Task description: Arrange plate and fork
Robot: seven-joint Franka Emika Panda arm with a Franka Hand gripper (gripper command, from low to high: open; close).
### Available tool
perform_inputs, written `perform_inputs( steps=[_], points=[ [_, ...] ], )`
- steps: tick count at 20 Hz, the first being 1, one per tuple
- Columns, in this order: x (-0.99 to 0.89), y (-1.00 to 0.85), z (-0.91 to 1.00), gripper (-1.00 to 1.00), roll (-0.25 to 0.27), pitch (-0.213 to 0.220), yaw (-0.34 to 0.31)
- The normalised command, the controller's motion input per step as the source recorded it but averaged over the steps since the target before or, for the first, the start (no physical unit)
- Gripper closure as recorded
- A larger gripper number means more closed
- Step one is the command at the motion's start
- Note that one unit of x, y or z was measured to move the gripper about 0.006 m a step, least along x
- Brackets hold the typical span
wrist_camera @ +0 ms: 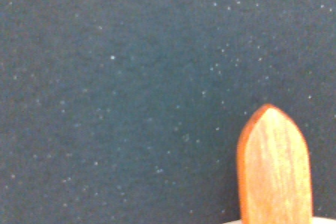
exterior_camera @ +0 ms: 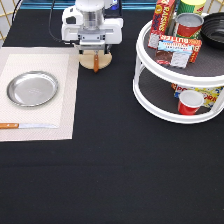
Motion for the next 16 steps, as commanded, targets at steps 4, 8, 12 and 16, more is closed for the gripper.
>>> perform_inputs(
  steps=[4,8,12,16],
  points=[
    [-0.03,0.05,-0.43,-1.00,0.017,0.048,-0.003],
    [-0.07,0.04,-0.25,-1.00,0.037,0.007,0.000],
    [0.00,0.03,-0.01,-1.00,0.034,0.019,0.000],
    [0.00,0.00,-0.10,1.00,0.044,0.028,0.000]
  ],
)
